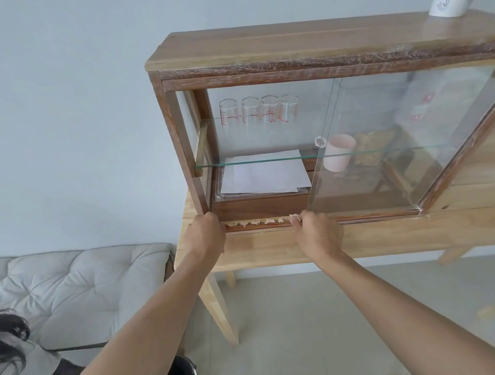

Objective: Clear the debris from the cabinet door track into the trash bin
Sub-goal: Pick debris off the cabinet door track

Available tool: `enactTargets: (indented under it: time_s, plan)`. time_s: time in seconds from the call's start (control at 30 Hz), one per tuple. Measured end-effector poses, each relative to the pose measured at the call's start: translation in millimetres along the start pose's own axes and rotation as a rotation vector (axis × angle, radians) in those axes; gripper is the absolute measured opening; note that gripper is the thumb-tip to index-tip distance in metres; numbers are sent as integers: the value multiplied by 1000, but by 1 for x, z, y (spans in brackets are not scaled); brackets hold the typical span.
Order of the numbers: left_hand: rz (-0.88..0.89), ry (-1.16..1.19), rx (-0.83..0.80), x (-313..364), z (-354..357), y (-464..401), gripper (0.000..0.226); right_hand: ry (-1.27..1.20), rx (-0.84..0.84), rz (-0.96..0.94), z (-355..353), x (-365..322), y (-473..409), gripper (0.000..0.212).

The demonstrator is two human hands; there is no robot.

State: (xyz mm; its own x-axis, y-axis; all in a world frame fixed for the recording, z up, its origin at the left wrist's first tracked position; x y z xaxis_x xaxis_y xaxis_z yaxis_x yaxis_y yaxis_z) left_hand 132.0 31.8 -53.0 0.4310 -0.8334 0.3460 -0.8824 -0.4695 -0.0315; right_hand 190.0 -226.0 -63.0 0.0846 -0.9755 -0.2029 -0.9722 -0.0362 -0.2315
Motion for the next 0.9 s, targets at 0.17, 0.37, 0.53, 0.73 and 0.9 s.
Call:
enactTargets:
  time_s: [0.17, 0.37, 0.53, 0.73, 0.9]
  plan:
    - [-43, 133, -9, -3, 2, -2, 37, -38, 8, 64, 4, 0, -3, 32]
    - [-18, 187, -16, -5, 6, 0, 41, -73, 12, 59, 5, -8, -5, 35]
    - [31, 123, -18, 7, 9, -3, 57, -51, 15, 18, 4, -21, -4, 48]
    - [26, 65, -43, 19, 10, -11, 49, -34, -9, 32, 3, -28, -7, 46]
    - [-4, 71, -54, 19, 11, -20, 36, -63, -49, 61, 1, -30, -13, 37]
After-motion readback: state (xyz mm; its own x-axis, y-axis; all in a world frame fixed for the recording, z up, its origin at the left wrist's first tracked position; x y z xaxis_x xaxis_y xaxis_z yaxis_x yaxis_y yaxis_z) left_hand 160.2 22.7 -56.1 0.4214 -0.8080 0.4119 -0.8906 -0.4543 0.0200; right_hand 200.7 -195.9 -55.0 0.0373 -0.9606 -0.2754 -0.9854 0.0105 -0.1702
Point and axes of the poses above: each hand's wrist, its own y-axis away from the middle knuckle, its own z-axis out of the palm, x = y × z, the point moved 5 cm from there along -y, towards the middle knuckle, and after that the axes turned 7 degrees about x, right-handed, at the moved point
